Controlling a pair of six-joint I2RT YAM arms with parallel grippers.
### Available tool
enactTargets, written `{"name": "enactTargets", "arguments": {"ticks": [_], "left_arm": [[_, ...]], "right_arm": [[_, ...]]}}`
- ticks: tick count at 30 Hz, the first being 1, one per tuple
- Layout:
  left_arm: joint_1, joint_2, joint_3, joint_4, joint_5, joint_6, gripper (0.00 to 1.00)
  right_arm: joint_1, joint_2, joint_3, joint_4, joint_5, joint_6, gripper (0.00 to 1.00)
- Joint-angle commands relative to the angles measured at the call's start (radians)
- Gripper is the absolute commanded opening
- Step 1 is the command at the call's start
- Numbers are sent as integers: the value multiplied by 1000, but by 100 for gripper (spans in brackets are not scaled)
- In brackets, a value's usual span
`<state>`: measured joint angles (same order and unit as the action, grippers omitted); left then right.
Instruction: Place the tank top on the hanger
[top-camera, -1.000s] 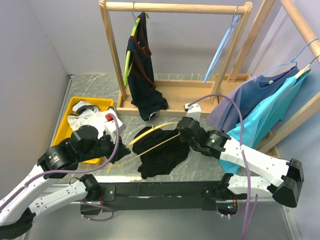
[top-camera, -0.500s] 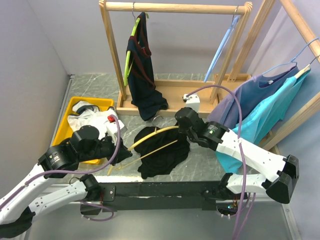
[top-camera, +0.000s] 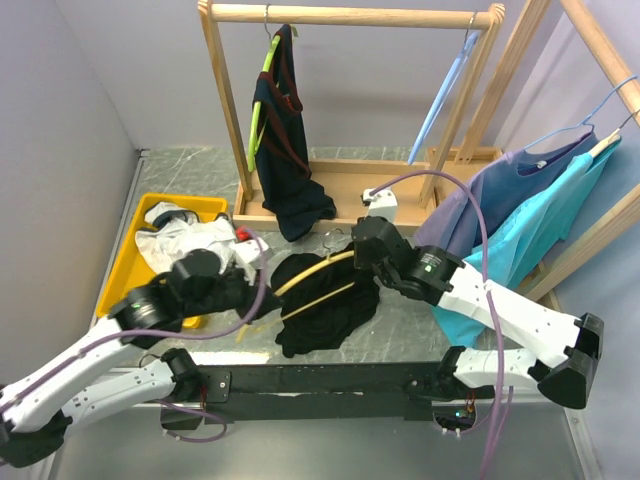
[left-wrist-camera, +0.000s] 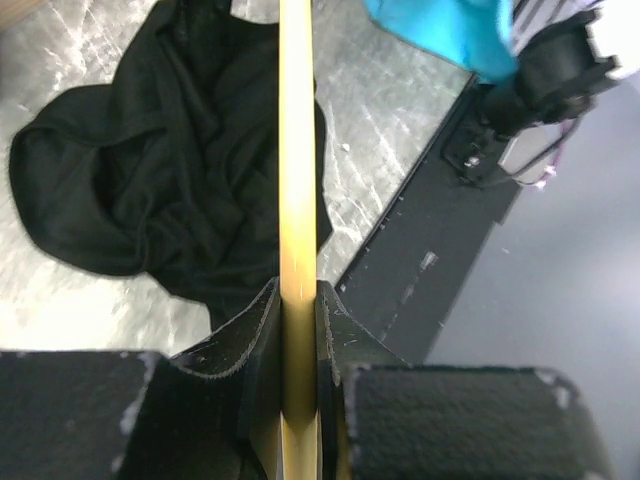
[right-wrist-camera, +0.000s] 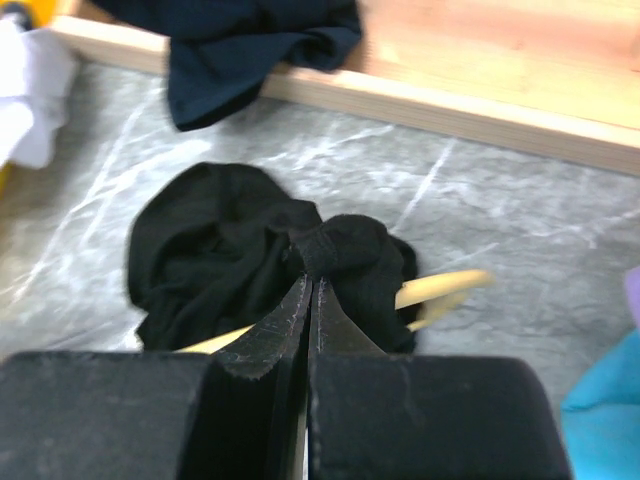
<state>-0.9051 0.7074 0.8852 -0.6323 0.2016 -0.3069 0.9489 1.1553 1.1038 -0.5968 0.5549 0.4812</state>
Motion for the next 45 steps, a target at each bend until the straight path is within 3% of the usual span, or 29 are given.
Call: {"name": "enactTargets", "arguments": {"ticks": [1,7,10,11,13,17,20,28,33,36,37,43,45], "left_arm": [[-49,52,-87,344,-69,-32,1],[-89,92,-159,565,-177,-41,1],[-92,119,-193,677,-177,-52,1],[-92,130,-201,693,-171,-54,1],[-92,165,-215,726,-154,-60,1],[-97,191,-247,769,-160,-67,1],[-98,190,-264,787,-162,-75,1],[-103,172,-276,769,-123,-90,1],[-115,152,-285,761,-99,-95,1],[-123,145,-281,760,-99,-97,1],[-126,145,-281,763,-100,-100,1],[-129,148,-279,783,-87,-104,1],[-129,156,-279,784,-74,-106,1]], "right_arm": [[54,-65,1,17,-10,40,0],[79,-109,-61,28,-4,88,0],[79,-140,-107,22,34,125,16],[79,-184,-149,29,40,129,27],[80,-241,-194,66,43,129,39],[79,-379,-275,182,-52,47,45],[100,-376,-253,233,-72,-15,49],[100,-116,-92,212,72,-75,53],[87,-86,-99,270,92,-107,53],[88,-59,-107,282,106,-105,49],[88,-49,-116,288,106,-104,42],[85,-48,-186,344,134,-98,41],[85,-51,-202,364,128,-107,36]]}}
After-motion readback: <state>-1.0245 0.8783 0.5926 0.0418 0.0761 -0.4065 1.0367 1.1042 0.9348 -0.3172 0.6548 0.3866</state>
